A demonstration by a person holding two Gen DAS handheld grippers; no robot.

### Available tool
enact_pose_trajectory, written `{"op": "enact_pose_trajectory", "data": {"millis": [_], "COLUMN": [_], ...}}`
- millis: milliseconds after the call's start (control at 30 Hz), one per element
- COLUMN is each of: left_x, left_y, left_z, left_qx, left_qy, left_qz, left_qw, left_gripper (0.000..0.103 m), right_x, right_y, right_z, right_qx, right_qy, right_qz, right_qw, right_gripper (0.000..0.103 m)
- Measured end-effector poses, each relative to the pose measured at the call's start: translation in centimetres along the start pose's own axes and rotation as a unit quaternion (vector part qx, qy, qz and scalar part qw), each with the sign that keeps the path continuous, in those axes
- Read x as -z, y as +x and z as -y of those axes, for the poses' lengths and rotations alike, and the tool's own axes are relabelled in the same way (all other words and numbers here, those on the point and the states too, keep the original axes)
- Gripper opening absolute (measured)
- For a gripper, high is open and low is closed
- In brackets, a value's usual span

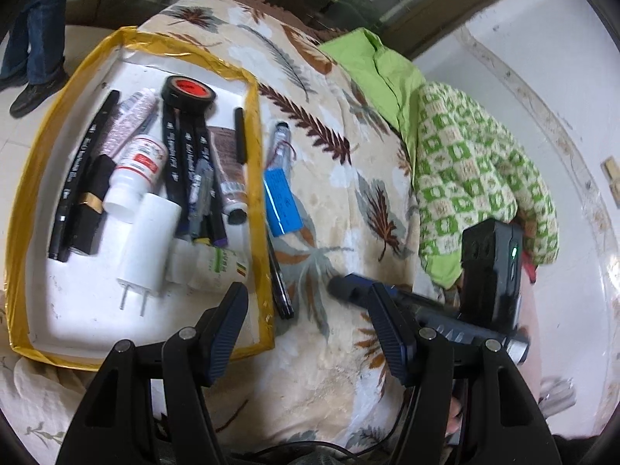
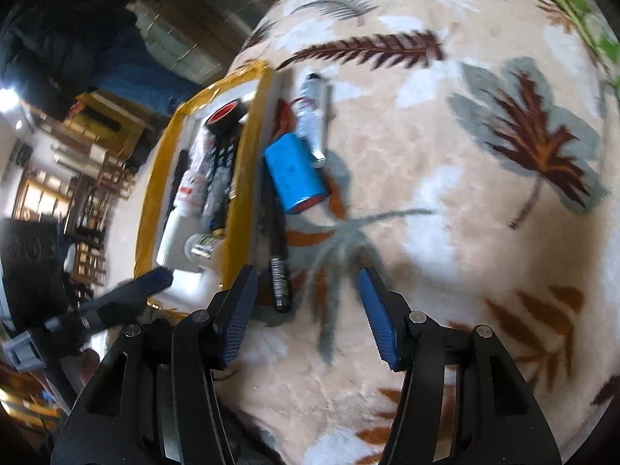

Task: Organize objects
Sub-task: 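Withdraw both grippers from the tray toward the items beside it, then position the right gripper around the blue battery pack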

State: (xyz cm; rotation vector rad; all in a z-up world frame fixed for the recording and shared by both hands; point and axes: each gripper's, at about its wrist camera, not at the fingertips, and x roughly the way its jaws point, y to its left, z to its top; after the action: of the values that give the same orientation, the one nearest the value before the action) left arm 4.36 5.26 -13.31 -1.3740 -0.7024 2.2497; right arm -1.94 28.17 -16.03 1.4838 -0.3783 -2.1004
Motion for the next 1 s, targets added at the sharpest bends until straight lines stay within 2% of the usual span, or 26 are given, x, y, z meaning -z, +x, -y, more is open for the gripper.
{"op": "enact_pose_trajectory", "data": {"millis": [100,233,267,367,533,633,700,767,1000], "left_x": [-0.3,-0.7,-0.9,-1.3,-1.3,-1.5,-1.5,-1.5,-1.7], "left_y": [-0.5,-1.3,-1.7,-2.6,-3.1,-3.3,-3.6,-3.8,-4.2], "left_z": [-0.7,-1.0,-0.9,-0.9,-1.1,-0.9,-0.7,-0.7,-1.1], "left_qx": [0.003,0.002,0.0,-0.003,0.0,0.0,-0.001,-0.001,-0.003], "left_qy": [-0.013,-0.015,-0.012,-0.008,-0.009,-0.003,0.002,0.004,0.002], "left_qz": [0.007,0.021,0.027,0.041,0.046,0.049,0.053,0.057,0.06], "left_qw": [0.9999,0.9997,0.9996,0.9991,0.9989,0.9988,0.9986,0.9984,0.9982], "left_gripper": [0.064,0.064,0.064,0.064,0.064,0.064,0.064,0.064,0.064], "right_x": [-0.5,-2.3,-2.3,-1.6,0.0,0.6,0.8,0.7,0.9], "right_y": [0.8,1.5,1.8,3.3,5.2,5.3,5.6,5.9,5.4], "right_z": [-1.3,-2.4,-3.0,-4.3,-6.4,-8.3,-9.4,-9.2,-9.0], "right_qx": [0.025,-0.009,-0.004,0.03,0.034,0.01,0.039,0.041,-0.005], "right_qy": [-0.026,-0.031,-0.043,-0.071,-0.105,-0.122,-0.139,-0.129,-0.092], "right_qz": [0.006,-0.003,-0.011,-0.032,-0.054,-0.058,-0.056,-0.058,-0.064], "right_qw": [0.999,0.999,0.999,0.997,0.992,0.991,0.988,0.989,0.994], "right_gripper": [0.055,0.055,0.055,0.053,0.051,0.051,0.051,0.051,0.051]}}
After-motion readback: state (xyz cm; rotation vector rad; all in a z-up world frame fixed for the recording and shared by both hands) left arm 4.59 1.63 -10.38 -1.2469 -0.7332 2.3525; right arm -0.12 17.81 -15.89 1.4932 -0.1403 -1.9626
